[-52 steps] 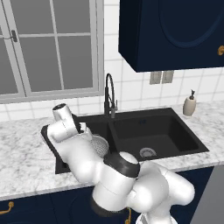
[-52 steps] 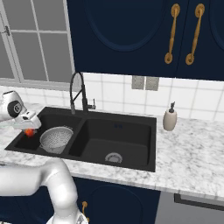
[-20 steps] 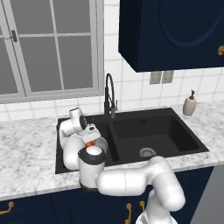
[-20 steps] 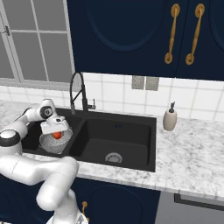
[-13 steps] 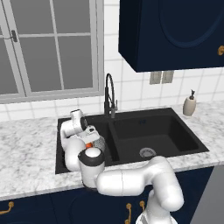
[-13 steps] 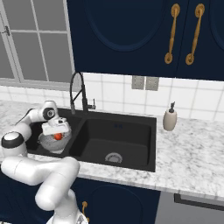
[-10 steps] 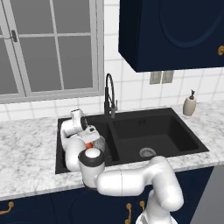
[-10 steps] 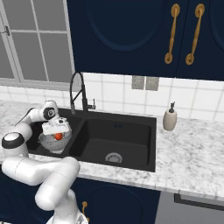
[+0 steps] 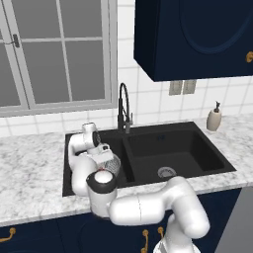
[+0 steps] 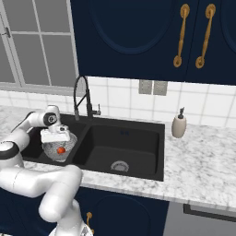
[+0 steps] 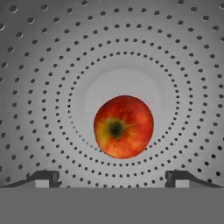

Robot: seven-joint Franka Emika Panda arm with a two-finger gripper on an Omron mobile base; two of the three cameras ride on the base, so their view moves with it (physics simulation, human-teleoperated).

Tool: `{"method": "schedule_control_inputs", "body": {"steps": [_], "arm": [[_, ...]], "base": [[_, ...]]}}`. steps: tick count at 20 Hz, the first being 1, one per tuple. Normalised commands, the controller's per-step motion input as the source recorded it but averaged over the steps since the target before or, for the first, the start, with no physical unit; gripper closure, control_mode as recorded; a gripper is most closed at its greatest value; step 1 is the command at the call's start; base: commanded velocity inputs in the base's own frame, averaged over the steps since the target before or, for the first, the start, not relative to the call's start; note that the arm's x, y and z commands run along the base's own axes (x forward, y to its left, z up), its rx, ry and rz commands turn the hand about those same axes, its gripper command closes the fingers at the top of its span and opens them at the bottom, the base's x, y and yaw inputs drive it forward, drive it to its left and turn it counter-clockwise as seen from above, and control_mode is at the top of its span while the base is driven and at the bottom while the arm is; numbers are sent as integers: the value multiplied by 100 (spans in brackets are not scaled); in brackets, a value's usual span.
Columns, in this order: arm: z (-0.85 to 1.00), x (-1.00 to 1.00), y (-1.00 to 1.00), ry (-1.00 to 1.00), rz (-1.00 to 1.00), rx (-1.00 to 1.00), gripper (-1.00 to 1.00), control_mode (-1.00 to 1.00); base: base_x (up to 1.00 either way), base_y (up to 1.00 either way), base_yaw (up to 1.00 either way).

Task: Put the colander in the sink, put the apple in the colander, and turn on the sink faucet and pour water over the colander.

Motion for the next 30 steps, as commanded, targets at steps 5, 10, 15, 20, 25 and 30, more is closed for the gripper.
{"method": "schedule_control_inputs", "body": {"steps": [5, 10, 15, 20, 25, 30], "arm": [[52, -41, 0, -1, 0, 4, -100, -100], [80, -48, 3, -11, 0, 0, -100, -100], [72, -75, 0, -13, 0, 0, -100, -100], [67, -88, -2, -16, 1, 0, -100, -100], [64, -87, -13, -17, 9, 0, -100, -100], [50, -75, -34, -6, 10, 0, -100, -100]], "base": [[0, 0, 0], [0, 0, 0], [0, 0, 0], [0, 0, 0], [0, 0, 0], [0, 0, 0]]}}
